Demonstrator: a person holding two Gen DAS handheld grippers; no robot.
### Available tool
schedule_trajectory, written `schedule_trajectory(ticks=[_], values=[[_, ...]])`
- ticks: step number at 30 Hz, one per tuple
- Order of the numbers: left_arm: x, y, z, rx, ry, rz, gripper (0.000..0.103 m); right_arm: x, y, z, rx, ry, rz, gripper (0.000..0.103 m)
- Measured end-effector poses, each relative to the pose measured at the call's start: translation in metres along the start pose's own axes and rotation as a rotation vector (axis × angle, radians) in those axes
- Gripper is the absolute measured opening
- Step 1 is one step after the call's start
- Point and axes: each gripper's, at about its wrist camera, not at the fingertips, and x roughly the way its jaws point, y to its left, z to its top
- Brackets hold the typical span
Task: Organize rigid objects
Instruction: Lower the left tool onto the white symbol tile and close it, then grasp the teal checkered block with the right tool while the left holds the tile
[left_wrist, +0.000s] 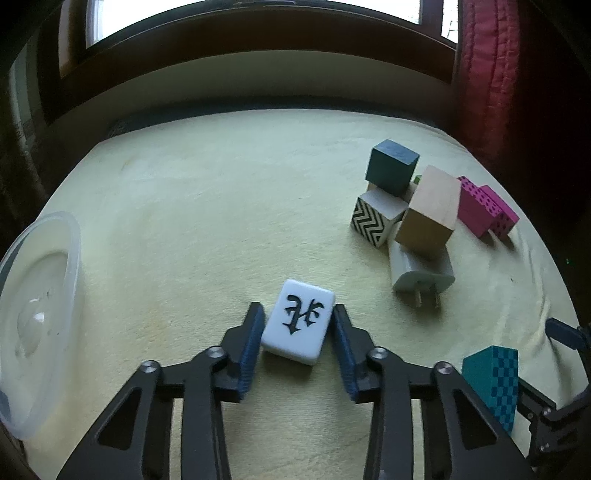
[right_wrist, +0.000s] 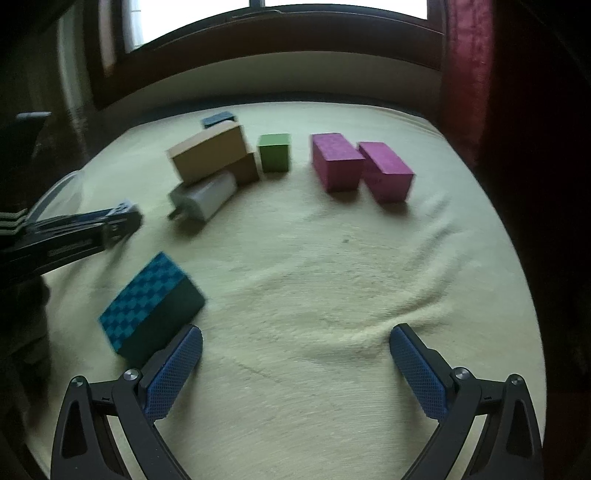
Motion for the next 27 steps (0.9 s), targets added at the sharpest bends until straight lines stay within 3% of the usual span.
schedule_trajectory(ticks=[6, 27], values=[[-0.002, 0.005, -0.004, 0.0, -0.031, -0.015, 0.034, -0.008, 0.016, -0.003, -0.078, -0.023, 0.114, 0.103], [-0.007, 0.009, -0.014, -0.026, -0.044, -0.039, 0.034, -0.015, 0.065, 0.009, -0.175, -0.046, 0.133, 0.1]])
